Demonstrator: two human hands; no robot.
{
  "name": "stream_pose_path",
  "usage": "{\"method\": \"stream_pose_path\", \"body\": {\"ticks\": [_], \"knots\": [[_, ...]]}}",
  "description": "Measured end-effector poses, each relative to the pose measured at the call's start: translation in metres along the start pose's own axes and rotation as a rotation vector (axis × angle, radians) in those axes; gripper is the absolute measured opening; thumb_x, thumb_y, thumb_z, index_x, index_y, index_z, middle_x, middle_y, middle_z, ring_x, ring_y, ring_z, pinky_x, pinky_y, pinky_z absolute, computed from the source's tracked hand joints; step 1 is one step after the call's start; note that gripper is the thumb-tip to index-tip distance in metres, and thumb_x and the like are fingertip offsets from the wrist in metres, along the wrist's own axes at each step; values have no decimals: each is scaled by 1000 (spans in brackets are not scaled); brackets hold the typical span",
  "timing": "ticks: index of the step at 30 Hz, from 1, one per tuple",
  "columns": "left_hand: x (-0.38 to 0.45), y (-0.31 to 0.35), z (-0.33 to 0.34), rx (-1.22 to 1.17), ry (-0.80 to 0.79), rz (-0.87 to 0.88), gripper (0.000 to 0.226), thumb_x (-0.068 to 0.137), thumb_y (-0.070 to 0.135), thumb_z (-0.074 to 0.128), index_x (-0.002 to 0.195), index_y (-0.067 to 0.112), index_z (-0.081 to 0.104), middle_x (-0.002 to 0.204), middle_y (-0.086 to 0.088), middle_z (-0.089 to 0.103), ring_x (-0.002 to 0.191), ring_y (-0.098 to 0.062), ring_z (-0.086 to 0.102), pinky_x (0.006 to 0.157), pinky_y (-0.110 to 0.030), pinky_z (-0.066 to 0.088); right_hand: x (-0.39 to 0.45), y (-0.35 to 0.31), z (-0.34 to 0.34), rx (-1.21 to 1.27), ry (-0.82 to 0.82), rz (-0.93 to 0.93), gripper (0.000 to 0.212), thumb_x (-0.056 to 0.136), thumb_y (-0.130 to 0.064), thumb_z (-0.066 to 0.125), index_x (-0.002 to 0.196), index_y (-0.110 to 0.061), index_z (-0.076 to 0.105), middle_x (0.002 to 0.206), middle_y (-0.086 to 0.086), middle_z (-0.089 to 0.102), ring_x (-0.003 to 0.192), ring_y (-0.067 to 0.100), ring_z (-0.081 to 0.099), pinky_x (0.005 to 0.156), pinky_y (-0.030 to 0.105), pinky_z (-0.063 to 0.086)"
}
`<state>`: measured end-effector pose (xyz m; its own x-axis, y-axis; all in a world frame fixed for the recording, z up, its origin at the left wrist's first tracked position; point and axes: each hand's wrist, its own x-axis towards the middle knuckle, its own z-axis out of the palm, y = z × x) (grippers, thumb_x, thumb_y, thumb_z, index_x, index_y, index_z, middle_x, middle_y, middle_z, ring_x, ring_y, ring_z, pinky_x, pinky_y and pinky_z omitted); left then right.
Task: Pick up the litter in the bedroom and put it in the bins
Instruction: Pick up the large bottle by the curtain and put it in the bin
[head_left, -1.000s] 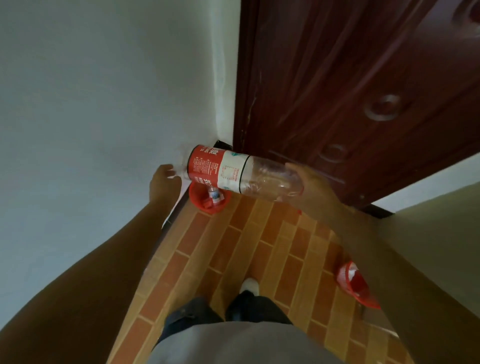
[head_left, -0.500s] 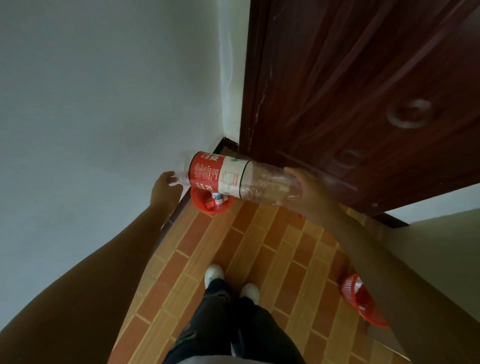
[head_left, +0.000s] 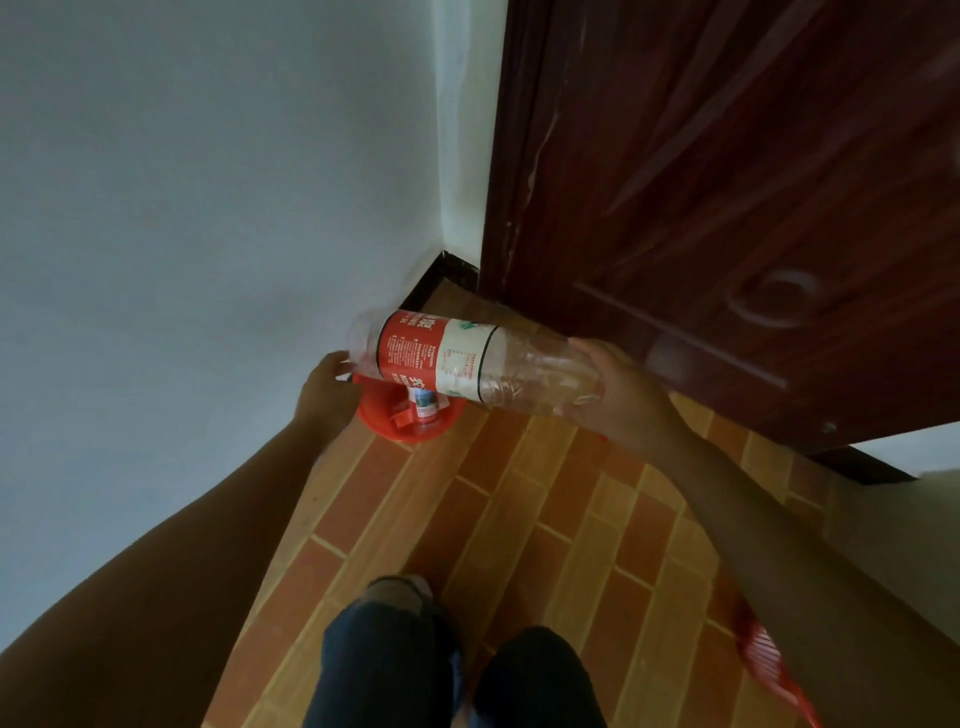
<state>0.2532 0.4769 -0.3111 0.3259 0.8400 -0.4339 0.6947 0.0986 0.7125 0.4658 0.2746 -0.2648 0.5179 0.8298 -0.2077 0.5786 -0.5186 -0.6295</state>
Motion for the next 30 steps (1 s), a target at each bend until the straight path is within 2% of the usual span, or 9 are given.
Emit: {"method": "stream_pose_path", "body": {"ticks": [5,8,12,15,18,21,24,28,30], "knots": [[50,-61,64,-31,19,13,33,90,8,47,123,4,50,126,-18,57,113,-34,56,98,-45,45,35,71,76,-64,10,5,78,74,-28,75,140,-21,34,144,-1,39,128,18,43,93,21,33],[72,-99,94,-37,19,32,31,92,4,42,121,2,52,121,-17,58,110,-28,54,89,-35,41,51,105,115,-77,-6,15,79,75,-31,74,141,-26,31,146,-2,38,127,20,44,94,23,35],[94,-142,115,-6,37,95,30,90,5,47,120,5,54,113,-15,61,103,-29,58,87,-38,44,71,126,156,-124,-7,-42,79,75,-33,73,141,-26,30,147,-3,34,132,19,37,103,29,33],[113,-173,122,-8,60,99,14,88,13,52,100,15,60,98,-7,65,89,-24,61,87,-42,51,88,132,181,-229,7,-131,81,74,-34,73,141,-21,30,148,0,34,134,21,33,110,37,31],[134,-198,128,31,115,99,2,79,23,58,79,25,57,90,-11,69,88,-32,65,85,-52,53,103,129,194,-322,10,-179,80,75,-33,71,142,-20,28,150,1,31,136,23,29,112,41,26],[144,-206,137,78,84,60,36,77,19,65,112,14,57,121,-16,59,119,-38,50,100,-57,41,116,122,203,-444,-8,-214,78,78,-34,68,142,-21,26,150,-1,29,137,22,28,111,40,24],[151,-217,143,-18,58,33,66,68,27,72,127,18,44,131,-11,50,124,-35,46,99,-58,42,128,116,210,-561,-8,-279,76,79,-33,66,142,-23,26,150,-3,29,136,20,28,108,38,24],[145,-211,145,-13,65,65,52,75,15,71,122,12,48,123,-12,53,116,-29,50,99,-53,43,143,106,217,-697,-25,-395,73,79,-28,65,141,-22,28,149,-3,31,135,20,27,108,40,20],[147,-211,147,-44,51,104,45,77,9,70,118,9,52,108,-6,57,103,-21,53,95,-45,46,149,99,219,-777,-29,-438,73,79,-24,65,141,-21,28,149,-2,30,136,21,26,110,43,18]]}}
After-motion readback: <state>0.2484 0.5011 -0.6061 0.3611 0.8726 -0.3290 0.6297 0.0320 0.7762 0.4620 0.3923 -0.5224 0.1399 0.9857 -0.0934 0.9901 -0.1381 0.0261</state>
